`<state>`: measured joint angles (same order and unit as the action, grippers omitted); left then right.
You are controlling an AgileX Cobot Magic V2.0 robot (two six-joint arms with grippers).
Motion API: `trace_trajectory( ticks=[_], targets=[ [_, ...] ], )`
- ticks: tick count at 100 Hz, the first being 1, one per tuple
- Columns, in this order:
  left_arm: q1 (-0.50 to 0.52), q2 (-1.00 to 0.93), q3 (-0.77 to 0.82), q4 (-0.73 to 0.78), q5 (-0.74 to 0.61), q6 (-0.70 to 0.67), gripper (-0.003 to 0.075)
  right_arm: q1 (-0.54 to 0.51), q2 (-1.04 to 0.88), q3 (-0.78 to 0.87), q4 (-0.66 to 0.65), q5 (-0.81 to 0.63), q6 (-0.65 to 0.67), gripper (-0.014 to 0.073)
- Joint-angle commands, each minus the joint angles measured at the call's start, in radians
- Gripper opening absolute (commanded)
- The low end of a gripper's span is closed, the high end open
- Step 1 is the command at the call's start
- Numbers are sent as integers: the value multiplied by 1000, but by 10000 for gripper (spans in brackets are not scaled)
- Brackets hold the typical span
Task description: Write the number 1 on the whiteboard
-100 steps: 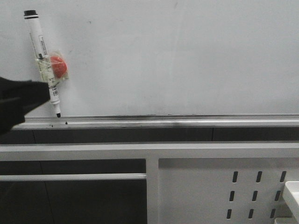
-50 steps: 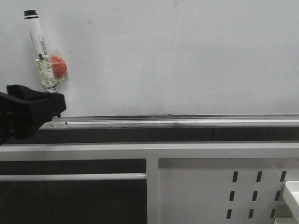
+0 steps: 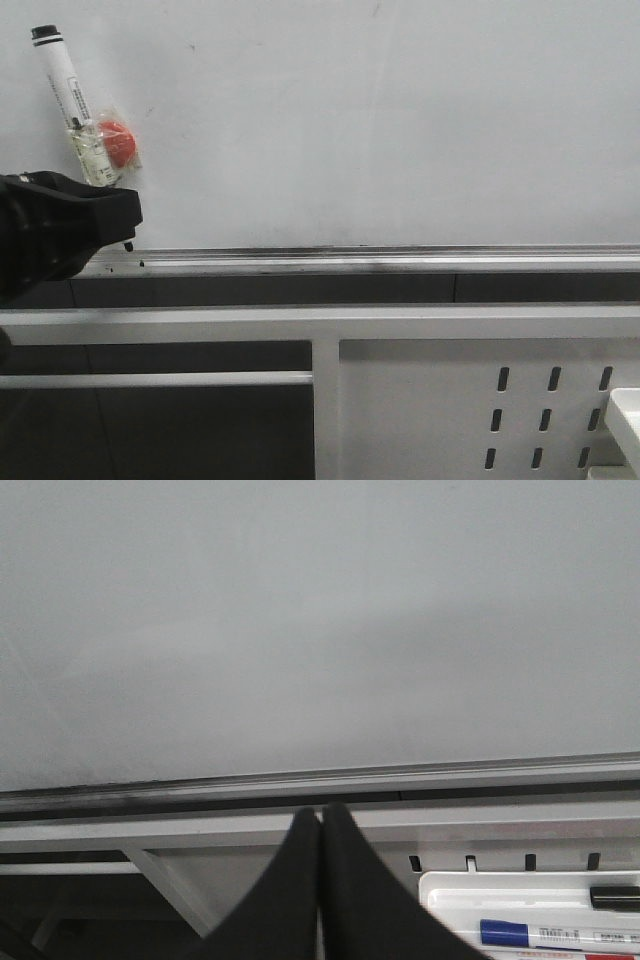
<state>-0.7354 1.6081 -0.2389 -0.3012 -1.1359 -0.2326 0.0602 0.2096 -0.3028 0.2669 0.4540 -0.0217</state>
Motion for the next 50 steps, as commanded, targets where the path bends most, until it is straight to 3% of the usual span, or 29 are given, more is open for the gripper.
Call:
trace_trajectory(
  ticks=[1,19,34,43,50],
  targets=[
    [-6,-24,-18,28,-226,-8,-20,-1,19,-30,7,-79,-11,-69],
    [-6,-24,-18,231,-222,-8,-20,82,22,-71,7,-24,-22,-69],
    [-6,-26,-18,405,-213,-8,-20,230,80,-142,7,79,-222,-52],
    [-6,-42,-27,527,-190,1,-20,324,153,-199,7,181,-312,71],
    [-6,-74,-53,608,-59,4,-20,381,218,-243,7,215,-319,230]
  ],
)
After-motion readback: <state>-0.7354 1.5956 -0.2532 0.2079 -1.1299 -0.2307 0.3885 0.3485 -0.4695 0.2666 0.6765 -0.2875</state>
